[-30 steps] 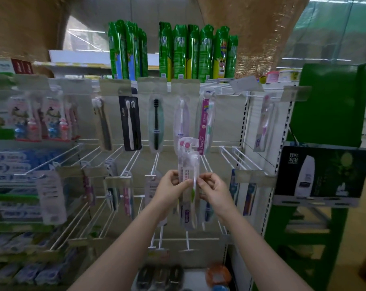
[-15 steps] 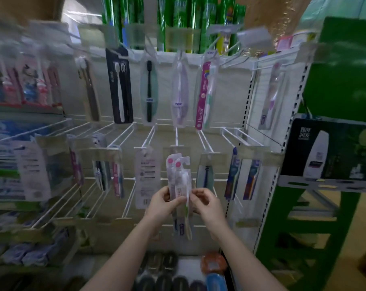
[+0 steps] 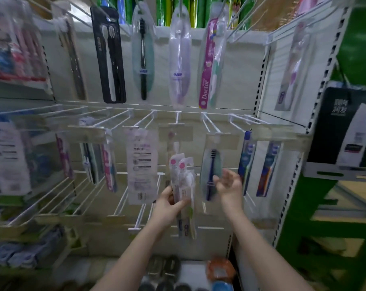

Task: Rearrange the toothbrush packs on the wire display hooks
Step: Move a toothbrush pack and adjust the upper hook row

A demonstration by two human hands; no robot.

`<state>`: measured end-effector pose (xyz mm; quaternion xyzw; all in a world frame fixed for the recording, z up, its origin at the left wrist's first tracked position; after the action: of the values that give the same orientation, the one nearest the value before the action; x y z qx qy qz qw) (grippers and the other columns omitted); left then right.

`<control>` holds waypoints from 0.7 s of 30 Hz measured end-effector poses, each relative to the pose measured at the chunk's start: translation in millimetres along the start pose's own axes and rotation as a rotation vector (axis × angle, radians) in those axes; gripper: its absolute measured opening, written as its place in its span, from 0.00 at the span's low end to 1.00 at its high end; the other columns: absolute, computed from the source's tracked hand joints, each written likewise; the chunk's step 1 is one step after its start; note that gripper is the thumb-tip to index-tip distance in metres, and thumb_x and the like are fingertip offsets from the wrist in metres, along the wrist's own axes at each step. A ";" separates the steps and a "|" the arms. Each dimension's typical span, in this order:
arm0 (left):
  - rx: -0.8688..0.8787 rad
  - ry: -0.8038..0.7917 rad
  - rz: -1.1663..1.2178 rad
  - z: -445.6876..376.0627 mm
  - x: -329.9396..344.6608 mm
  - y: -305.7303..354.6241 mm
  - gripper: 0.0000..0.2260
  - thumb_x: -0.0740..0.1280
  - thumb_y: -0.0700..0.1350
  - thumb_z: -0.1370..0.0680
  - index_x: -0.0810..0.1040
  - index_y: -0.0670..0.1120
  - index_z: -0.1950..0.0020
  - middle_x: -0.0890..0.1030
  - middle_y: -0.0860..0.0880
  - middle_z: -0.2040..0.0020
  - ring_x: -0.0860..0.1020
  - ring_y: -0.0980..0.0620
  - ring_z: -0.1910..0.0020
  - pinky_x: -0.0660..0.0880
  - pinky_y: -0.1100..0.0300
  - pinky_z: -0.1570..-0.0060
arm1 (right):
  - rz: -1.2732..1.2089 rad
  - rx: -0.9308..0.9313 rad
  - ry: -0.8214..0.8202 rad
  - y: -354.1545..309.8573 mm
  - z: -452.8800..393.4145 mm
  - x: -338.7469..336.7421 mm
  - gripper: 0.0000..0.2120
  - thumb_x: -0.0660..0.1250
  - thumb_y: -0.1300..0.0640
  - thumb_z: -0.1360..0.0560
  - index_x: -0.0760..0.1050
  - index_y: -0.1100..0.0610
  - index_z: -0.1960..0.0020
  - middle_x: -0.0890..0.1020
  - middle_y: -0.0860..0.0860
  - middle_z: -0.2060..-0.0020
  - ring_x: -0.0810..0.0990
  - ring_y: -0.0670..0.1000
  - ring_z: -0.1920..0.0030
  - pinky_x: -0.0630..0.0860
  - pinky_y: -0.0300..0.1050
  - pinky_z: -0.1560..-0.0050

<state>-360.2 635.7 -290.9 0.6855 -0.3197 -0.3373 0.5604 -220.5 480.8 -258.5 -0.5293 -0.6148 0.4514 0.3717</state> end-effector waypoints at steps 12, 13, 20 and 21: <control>-0.038 -0.021 0.079 -29.6 4.2 -0.4 0.16 0.71 0.42 0.26 0.75 0.51 0.40 0.84 0.54 0.51 0.82 0.58 0.52 0.78 0.64 0.57 | 0.107 0.056 -0.213 9.9 -52.0 0.5 0.12 0.57 0.55 0.19 0.72 0.60 0.40 0.78 0.55 0.48 0.77 0.54 0.47 0.73 0.49 0.45; -0.036 -0.025 0.068 -30.5 5.7 0.9 0.16 0.71 0.42 0.26 0.75 0.51 0.40 0.84 0.55 0.51 0.82 0.58 0.52 0.78 0.64 0.56 | 0.098 0.060 -0.199 8.6 -53.5 -2.0 0.12 0.56 0.55 0.19 0.71 0.59 0.40 0.77 0.55 0.49 0.76 0.54 0.48 0.71 0.47 0.46; -0.027 -0.029 0.068 -34.9 10.2 6.5 0.14 0.70 0.40 0.25 0.76 0.50 0.41 0.84 0.56 0.52 0.81 0.61 0.55 0.76 0.69 0.63 | 0.085 0.030 -0.172 3.2 -62.0 -7.9 0.09 0.53 0.54 0.18 0.68 0.57 0.45 0.74 0.54 0.53 0.73 0.52 0.52 0.66 0.44 0.50; -0.028 -0.031 0.066 -34.3 10.9 6.7 0.14 0.70 0.40 0.25 0.76 0.50 0.41 0.83 0.56 0.52 0.81 0.61 0.55 0.75 0.69 0.63 | 0.085 0.023 -0.168 4.3 -61.1 -6.6 0.09 0.53 0.53 0.18 0.68 0.57 0.45 0.74 0.54 0.54 0.73 0.52 0.52 0.67 0.44 0.50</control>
<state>-326.2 644.7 -280.5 0.6614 -0.3463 -0.3335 0.5757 -160.9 484.3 -243.1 -0.5110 -0.6156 0.5164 0.3053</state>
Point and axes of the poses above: each hand's wrist, its own z-axis away from the middle knuckle, its own x-axis out of the palm, y = z × x, the point moved 10 cm from there along -z, towards the middle knuckle
